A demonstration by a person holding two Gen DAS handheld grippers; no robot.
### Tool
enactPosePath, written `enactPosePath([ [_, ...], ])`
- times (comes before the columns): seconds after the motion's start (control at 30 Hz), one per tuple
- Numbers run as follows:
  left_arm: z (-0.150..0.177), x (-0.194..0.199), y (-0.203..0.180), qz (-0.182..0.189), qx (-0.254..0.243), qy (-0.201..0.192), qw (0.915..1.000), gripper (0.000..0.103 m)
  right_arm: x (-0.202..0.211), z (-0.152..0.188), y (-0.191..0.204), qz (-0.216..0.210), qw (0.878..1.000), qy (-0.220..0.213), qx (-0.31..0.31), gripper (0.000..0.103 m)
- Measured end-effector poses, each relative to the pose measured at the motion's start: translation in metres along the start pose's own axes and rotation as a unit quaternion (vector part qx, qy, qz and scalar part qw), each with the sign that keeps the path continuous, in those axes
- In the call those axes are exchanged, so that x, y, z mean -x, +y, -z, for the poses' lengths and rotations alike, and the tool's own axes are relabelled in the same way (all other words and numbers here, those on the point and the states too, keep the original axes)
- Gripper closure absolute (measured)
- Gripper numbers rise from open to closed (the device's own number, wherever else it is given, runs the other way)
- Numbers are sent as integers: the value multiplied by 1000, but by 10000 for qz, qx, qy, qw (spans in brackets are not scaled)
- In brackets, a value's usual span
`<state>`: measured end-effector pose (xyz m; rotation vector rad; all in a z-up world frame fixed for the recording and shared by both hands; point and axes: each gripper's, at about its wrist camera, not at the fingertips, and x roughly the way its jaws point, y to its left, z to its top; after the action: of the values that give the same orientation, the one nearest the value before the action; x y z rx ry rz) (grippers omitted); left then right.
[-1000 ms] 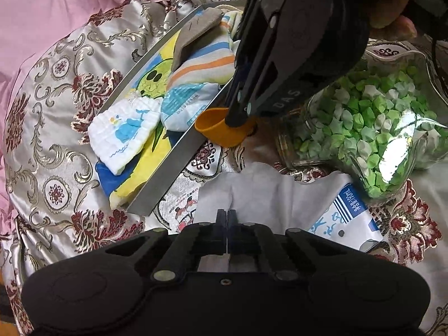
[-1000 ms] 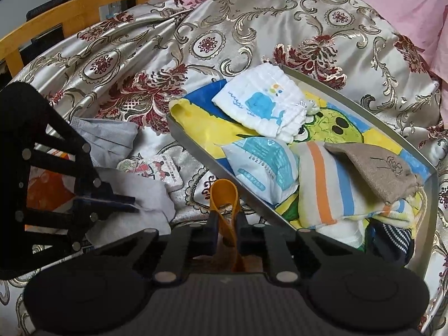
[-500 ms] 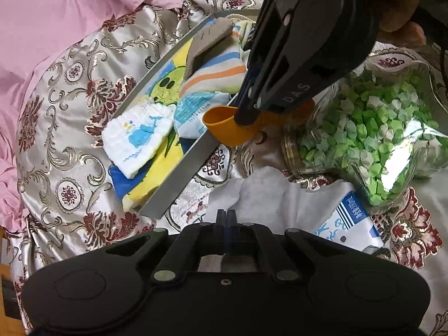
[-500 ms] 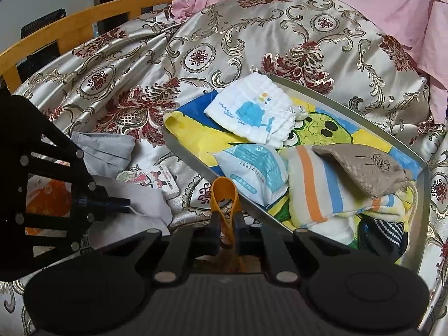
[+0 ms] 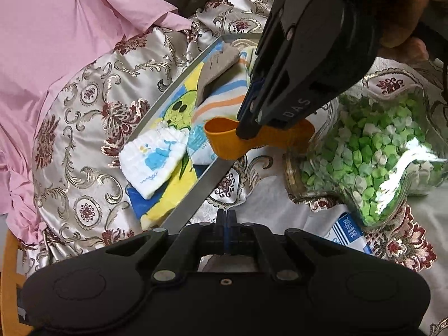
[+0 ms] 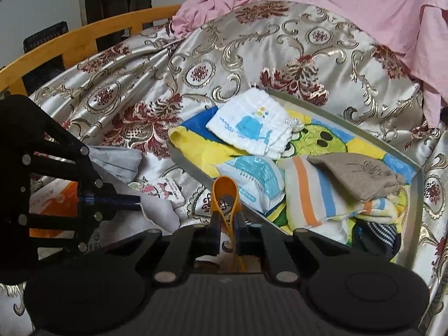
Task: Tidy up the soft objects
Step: 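Carry the cloth and orange strap into the frog-picture tray and open both tools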
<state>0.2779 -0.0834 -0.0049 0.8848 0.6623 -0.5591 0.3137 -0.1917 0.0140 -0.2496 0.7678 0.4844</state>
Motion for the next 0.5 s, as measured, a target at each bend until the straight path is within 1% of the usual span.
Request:
enactPosePath([
  [0.2, -13, 12, 3, -223, 106, -95, 9996, 103, 20, -2, -10, 61, 9993, -254, -282, 95],
  [0.33, -22, 23, 9, -423, 221, -196, 9987, 103, 35, -4, -15, 126, 9988, -375, -293, 96],
  [0.4, -28, 29, 16, -491, 362, -240, 9978, 103, 43, -7, -17, 157, 9984, -458, -308, 96],
  [0.5, -37, 36, 26, -669, 432, -311, 9963, 103, 53, -11, -20, 197, 9976, -589, -292, 96],
])
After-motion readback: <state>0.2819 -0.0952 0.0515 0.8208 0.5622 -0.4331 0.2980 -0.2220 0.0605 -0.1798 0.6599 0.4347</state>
